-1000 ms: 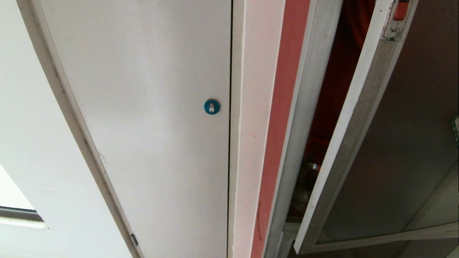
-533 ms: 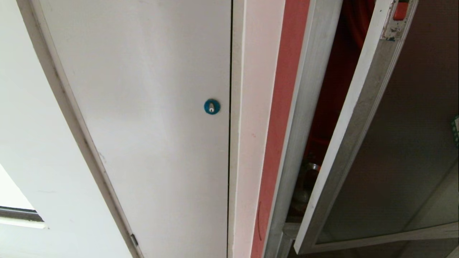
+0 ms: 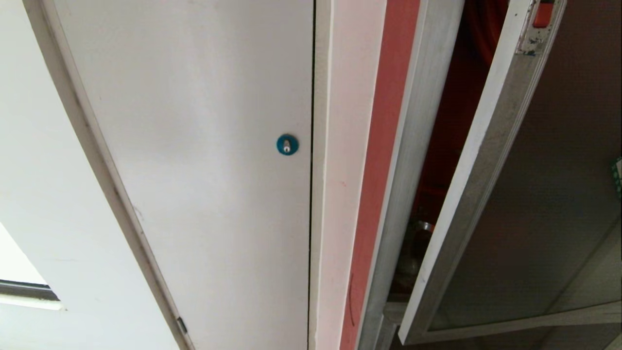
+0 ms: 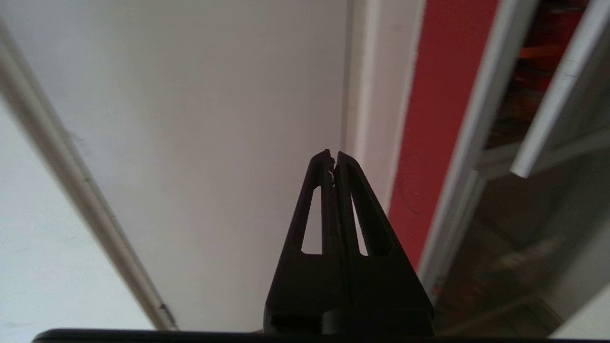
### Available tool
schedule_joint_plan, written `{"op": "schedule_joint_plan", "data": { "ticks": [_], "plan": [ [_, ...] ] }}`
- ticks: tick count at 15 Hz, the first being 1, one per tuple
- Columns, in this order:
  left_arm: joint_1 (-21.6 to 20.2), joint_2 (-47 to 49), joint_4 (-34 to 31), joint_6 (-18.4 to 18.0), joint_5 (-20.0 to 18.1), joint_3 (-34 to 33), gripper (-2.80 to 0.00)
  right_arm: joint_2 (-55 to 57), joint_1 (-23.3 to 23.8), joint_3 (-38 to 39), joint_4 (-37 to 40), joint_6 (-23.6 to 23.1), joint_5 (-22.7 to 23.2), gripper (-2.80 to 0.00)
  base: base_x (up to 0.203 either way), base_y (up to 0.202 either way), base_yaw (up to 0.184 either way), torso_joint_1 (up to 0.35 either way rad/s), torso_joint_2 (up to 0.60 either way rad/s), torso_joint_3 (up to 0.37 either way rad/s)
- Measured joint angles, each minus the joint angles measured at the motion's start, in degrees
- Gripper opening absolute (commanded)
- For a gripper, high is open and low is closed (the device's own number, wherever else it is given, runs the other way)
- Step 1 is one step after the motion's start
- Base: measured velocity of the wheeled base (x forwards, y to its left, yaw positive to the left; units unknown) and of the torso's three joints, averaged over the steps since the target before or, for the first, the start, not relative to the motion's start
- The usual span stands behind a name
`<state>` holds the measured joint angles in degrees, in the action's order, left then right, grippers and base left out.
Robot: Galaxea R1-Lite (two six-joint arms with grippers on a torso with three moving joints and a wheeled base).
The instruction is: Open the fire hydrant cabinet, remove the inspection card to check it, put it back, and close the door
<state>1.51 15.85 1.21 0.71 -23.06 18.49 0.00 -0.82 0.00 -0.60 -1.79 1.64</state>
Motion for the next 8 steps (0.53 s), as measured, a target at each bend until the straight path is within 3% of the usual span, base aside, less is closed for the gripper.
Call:
{"op": "schedule_joint_plan", "data": {
  "ticks": [5,8],
  "plan": [
    [1.3,14.7,0.0,0.6,-9.9,7.9,-2.8,0.0,0.0,0.0,0.0,0.0,0.0,-2.8,0.0,0.0,0.0,0.0,0.0,0.0],
    [7.5,24.0,0.1,3.1,-12.0,15.8,-2.8,0.0,0.0,0.0,0.0,0.0,0.0,-2.8,0.0,0.0,0.0,0.0,0.0,0.0]
  ]
}}
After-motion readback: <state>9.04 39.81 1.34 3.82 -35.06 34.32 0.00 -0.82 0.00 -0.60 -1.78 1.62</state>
